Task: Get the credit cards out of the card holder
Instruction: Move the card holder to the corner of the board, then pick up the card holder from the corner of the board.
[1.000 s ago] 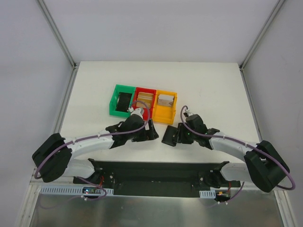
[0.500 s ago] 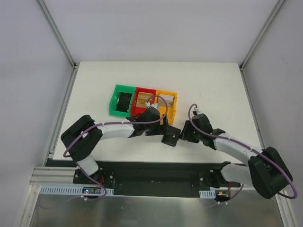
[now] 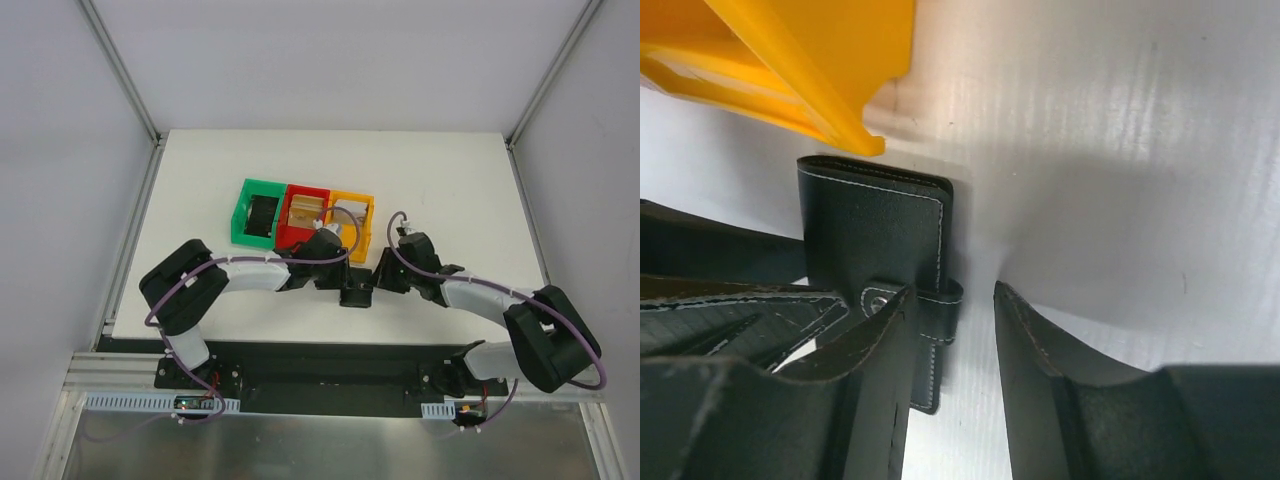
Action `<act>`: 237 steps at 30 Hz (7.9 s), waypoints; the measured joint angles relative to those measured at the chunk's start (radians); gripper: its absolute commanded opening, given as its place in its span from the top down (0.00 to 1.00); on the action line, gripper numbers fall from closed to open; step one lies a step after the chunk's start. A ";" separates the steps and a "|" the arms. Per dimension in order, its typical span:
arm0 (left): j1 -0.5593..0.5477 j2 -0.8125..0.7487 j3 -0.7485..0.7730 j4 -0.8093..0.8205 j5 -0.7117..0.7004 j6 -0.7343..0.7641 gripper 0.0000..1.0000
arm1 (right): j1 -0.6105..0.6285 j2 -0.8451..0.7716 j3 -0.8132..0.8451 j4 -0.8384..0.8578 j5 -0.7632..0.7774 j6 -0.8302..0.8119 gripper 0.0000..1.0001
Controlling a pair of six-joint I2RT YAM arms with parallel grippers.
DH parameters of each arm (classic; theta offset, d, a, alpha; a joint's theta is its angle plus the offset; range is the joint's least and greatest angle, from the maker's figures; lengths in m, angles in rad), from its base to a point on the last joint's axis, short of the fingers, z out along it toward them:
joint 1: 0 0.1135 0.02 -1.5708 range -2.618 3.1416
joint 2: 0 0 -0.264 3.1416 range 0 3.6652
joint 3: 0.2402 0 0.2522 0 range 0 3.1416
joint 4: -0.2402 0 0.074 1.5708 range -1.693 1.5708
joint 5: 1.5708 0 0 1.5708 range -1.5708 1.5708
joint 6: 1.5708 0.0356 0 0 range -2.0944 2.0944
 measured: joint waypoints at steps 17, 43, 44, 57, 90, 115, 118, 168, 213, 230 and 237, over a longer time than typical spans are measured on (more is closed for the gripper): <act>-0.021 -0.204 -0.282 0.124 0.047 -0.039 0.41 | 0.107 -0.042 -0.072 0.090 -0.020 0.047 0.52; -0.020 -0.204 -0.304 0.132 0.039 -0.084 0.76 | 0.109 -0.050 -0.160 0.223 -0.151 0.102 0.67; -0.020 -0.200 -0.303 0.133 0.039 -0.085 0.76 | 0.109 -0.048 -0.163 0.229 -0.153 0.104 0.69; -0.020 -0.194 -0.298 0.132 0.040 -0.085 0.72 | 0.106 -0.042 -0.181 0.255 -0.159 0.109 0.92; 0.022 -0.376 -0.575 0.549 0.124 -0.158 0.27 | 0.098 -0.235 -0.190 0.076 -0.302 0.109 1.00; 0.022 -0.204 -0.488 0.540 0.233 -0.190 0.43 | 0.073 -0.257 -0.170 -0.084 -0.198 0.036 0.46; 0.022 -0.194 -0.480 0.536 0.233 -0.187 0.45 | 0.046 -0.263 -0.163 -0.101 -0.182 0.024 0.47; 0.055 -0.279 -0.570 0.582 0.198 -0.159 0.37 | -0.061 -0.107 -0.177 0.193 -0.462 0.029 1.00; 0.072 -0.167 -0.561 1.030 0.438 -0.258 0.74 | -0.090 -0.329 -0.108 0.114 -0.608 0.151 1.00; 0.071 -0.373 -0.538 0.789 0.415 -0.140 0.84 | -0.130 -0.385 0.107 -0.206 -0.564 -0.018 0.33; 0.071 -0.545 -0.381 0.380 0.270 0.022 0.92 | -0.040 -0.476 0.372 -0.477 -0.351 -0.255 0.34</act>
